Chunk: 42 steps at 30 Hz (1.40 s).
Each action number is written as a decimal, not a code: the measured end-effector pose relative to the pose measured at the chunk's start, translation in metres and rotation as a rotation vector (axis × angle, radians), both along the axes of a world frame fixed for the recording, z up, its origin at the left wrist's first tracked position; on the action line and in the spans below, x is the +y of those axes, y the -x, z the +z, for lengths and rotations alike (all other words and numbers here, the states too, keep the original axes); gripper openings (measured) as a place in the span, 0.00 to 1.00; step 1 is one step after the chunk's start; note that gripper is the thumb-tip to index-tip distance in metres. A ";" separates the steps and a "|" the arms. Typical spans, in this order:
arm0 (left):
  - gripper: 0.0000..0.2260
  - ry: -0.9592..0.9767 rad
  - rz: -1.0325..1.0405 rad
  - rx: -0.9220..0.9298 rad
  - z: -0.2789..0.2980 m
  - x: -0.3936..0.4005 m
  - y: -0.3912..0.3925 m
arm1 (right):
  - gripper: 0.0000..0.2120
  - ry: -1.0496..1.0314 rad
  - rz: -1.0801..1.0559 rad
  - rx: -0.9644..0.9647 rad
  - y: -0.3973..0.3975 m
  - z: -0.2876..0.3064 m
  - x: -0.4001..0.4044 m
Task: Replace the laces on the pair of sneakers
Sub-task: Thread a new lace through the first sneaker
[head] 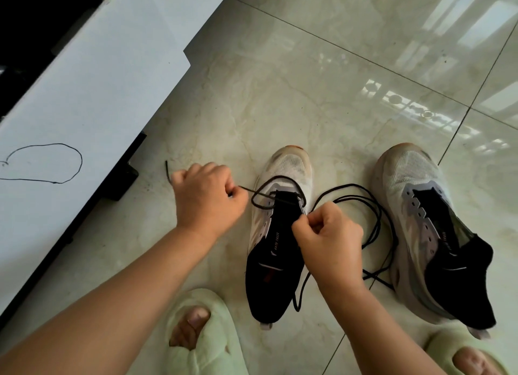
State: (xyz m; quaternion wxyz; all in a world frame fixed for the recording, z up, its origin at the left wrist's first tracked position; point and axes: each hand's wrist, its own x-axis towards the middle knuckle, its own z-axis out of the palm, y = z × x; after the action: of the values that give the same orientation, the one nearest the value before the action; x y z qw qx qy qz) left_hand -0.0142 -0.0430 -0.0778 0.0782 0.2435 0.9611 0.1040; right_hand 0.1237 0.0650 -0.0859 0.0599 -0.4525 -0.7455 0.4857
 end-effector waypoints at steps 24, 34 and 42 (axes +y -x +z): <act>0.07 -0.240 -0.494 0.123 0.011 0.028 -0.030 | 0.13 -0.087 0.033 0.124 0.001 0.009 -0.001; 0.04 -0.284 -0.097 0.037 0.009 0.015 -0.028 | 0.12 -0.075 -0.074 0.095 0.005 0.009 0.002; 0.13 -0.357 -0.391 0.258 0.015 0.018 -0.034 | 0.13 -0.109 -0.019 0.116 0.003 0.008 0.003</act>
State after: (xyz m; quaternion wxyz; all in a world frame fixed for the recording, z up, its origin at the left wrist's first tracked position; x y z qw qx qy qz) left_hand 0.0196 -0.0253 -0.0627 -0.0704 0.4452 0.8645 0.2224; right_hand 0.1203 0.0685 -0.0782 0.1321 -0.4269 -0.7617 0.4692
